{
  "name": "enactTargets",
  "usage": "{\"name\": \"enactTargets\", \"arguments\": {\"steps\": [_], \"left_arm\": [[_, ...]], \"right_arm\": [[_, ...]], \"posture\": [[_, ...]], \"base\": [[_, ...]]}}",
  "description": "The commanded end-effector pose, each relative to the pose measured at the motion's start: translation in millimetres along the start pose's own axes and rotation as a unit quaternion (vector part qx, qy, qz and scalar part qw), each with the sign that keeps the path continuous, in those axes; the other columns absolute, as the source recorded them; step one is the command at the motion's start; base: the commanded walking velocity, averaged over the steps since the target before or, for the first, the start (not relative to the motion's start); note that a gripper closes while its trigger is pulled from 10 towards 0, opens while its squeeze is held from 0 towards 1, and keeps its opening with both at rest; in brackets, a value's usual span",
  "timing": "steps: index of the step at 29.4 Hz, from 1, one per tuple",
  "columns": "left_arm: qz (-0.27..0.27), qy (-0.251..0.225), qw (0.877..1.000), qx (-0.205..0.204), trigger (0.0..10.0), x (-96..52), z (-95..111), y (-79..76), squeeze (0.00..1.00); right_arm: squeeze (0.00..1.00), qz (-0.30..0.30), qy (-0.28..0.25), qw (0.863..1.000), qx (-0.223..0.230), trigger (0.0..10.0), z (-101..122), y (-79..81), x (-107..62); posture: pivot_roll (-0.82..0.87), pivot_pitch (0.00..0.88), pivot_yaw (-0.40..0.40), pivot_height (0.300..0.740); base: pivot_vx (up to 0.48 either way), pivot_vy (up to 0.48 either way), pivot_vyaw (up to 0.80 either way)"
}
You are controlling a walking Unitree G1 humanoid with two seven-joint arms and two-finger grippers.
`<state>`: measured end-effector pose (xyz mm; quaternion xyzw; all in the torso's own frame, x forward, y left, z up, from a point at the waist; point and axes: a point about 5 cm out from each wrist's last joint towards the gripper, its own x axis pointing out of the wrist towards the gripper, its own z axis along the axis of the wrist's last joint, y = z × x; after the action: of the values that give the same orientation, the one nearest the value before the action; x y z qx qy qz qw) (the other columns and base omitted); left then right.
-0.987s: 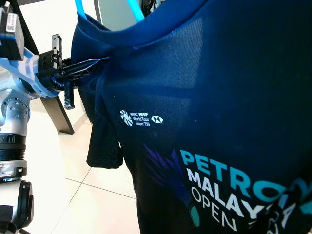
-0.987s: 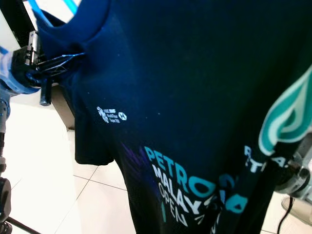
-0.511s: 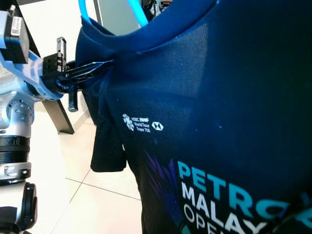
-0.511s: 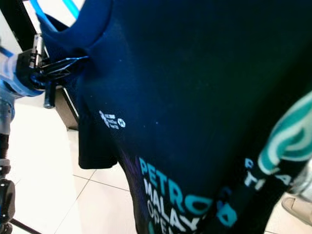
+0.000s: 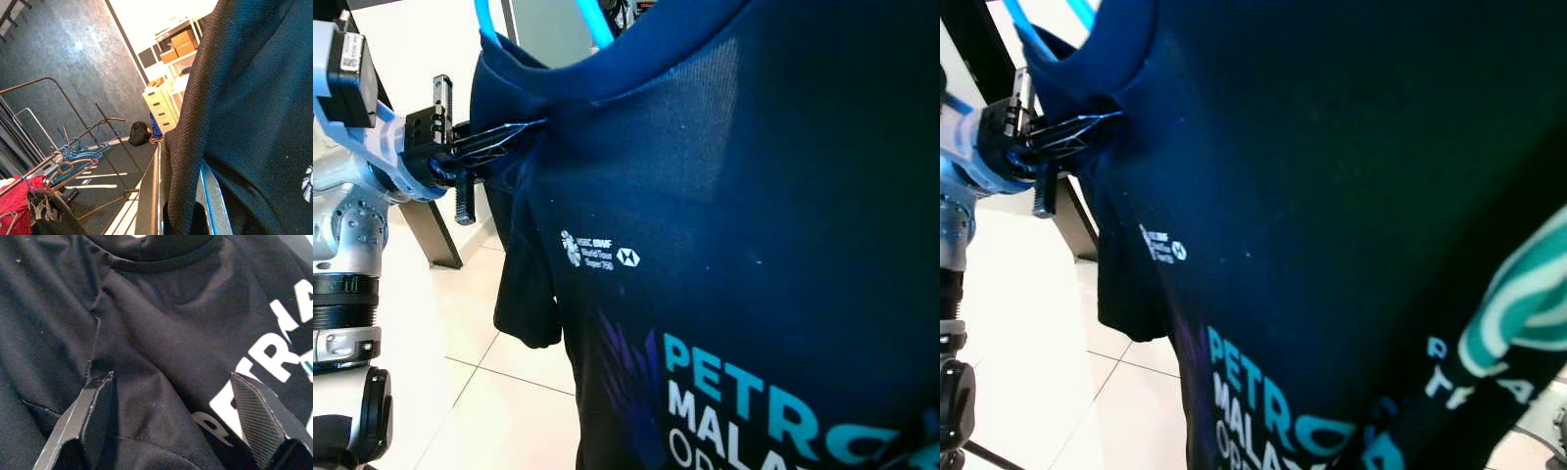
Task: Hang hanger
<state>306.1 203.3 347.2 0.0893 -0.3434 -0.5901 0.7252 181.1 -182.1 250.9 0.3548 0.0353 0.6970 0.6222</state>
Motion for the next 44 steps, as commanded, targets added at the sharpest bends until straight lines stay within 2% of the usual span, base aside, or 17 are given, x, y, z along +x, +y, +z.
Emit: {"name": "enactTargets", "arguments": {"steps": [1, 3, 4, 24, 28, 29, 30, 31, 35, 37, 39, 40, 41, 43, 44], "left_arm": [[0.000, -0.016, 1.000, 0.002, 10.0, 3.1, 3, 0.2, 0.00], [0.000, -0.016, 1.000, 0.002, 10.0, 3.1, 3, 0.2, 0.00], [0.000, -0.017, 1.000, 0.001, 10.0, 3.5, 3, -0.2, 0.00], [0.015, -0.016, 1.000, 0.006, 10.0, 2.7, 1, 1.6, 0.00], [0.032, -0.010, 0.999, 0.015, 10.0, 0.7, -1, 3.9, 0.00], [0.045, -0.002, 0.999, 0.022, 10.0, -1.3, -3, 5.9, 0.00], [0.045, -0.002, 0.999, 0.022, 10.0, -1.3, -3, 5.9, 0.00], [0.056, 0.017, 0.998, 0.035, 10.0, -4.6, -6, 7.6, 0.00], [0.056, 0.017, 0.998, 0.035, 10.0, -4.6, -6, 7.6, 0.00], [0.070, 0.068, 0.994, 0.055, 10.0, -14.5, -15, 8.2, 0.00], [0.070, 0.068, 0.994, 0.055, 10.0, -14.5, -15, 8.2, 0.00], [0.072, 0.090, 0.991, 0.061, 10.0, -19.7, -19, 7.1, 0.00], [0.072, 0.090, 0.991, 0.061, 10.0, -19.7, -19, 7.1, 0.00], [0.075, 0.122, 0.987, 0.073, 10.0, -27.3, -23, 6.1, 0.00], [0.075, 0.122, 0.987, 0.073, 10.0, -27.3, -23, 6.1, 0.00]], "right_arm": [[0.00, 0.006, 0.006, 1.000, -0.002, 10.0, 0, 2.9, 2.3], [0.00, 0.006, 0.006, 1.000, -0.002, 10.0, 0, 2.9, 2.3], [0.00, 0.010, 0.005, 1.000, 0.000, 0.0, -1, 2.8, 2.7], [0.00, 0.011, 0.006, 1.000, -0.001, 0.0, 3, 2.4, 0.8], [0.00, -0.013, 0.010, 1.000, -0.015, 0.0, 6, -0.6, -3.3], [0.00, -0.039, 0.004, 0.999, -0.036, 0.0, 12, -3.5, -8.2], [0.00, -0.039, 0.004, 0.999, -0.036, 0.0, 12, -3.5, -8.2], [0.00, -0.080, -0.007, 0.994, -0.068, 0.0, 22, -7.9, -16.1], [0.00, -0.080, -0.007, 0.994, -0.068, 0.0, 22, -7.9, -16.1], [0.00, -0.146, -0.055, 0.975, -0.157, 0.0, 56, -6.8, -34.1], [0.00, -0.146, -0.055, 0.975, -0.157, 0.0, 56, -6.8, -34.1], [0.00, -0.181, -0.080, 0.960, -0.200, 0.0, 74, -4.0, -43.3], [0.00, -0.181, -0.080, 0.960, -0.200, 0.0, 74, -4.0, -43.3], [0.00, -0.221, -0.111, 0.937, -0.248, 0.0, 95, 0.9, -55.7], [0.00, -0.221, -0.111, 0.937, -0.248, 0.0, 95, 0.9, -55.7]], "posture": [[-0.08, 0.036, 0.037, 0.740], [-0.08, 0.036, 0.037, 0.740], [-0.08, 0.034, 0.035, 0.740], [-0.07, 0.023, 0.035, 0.740], [-0.07, 0.023, 0.035, 0.740], [-0.07, 0.027, 0.036, 0.740], [-0.07, 0.027, 0.036, 0.740], [-0.07, 0.027, 0.036, 0.740], [-0.07, 0.027, 0.036, 0.740], [-0.08, 0.033, 0.039, 0.740], [-0.08, 0.033, 0.039, 0.740], [-0.08, 0.035, 0.036, 0.740], [-0.08, 0.035, 0.036, 0.740], [-0.08, 0.037, 0.034, 0.740], [-0.08, 0.037, 0.034, 0.740]], "base": [[0.000, 0.000, 0.00], [0.000, 0.000, 0.00], [0.000, 0.000, 0.00], [0.000, 0.000, 0.00], [0.000, 0.000, 0.00], [0.000, 0.000, 0.00], [0.000, 0.000, 0.00], [0.000, 0.000, 0.00], [0.000, 0.000, 0.00], [0.000, 0.000, 0.00], [0.000, 0.000, 0.00], [0.000, 0.000, 0.00], [0.000, 0.000, 0.00], [0.000, 0.000, 0.00], [0.000, 0.000, 0.00]]}}
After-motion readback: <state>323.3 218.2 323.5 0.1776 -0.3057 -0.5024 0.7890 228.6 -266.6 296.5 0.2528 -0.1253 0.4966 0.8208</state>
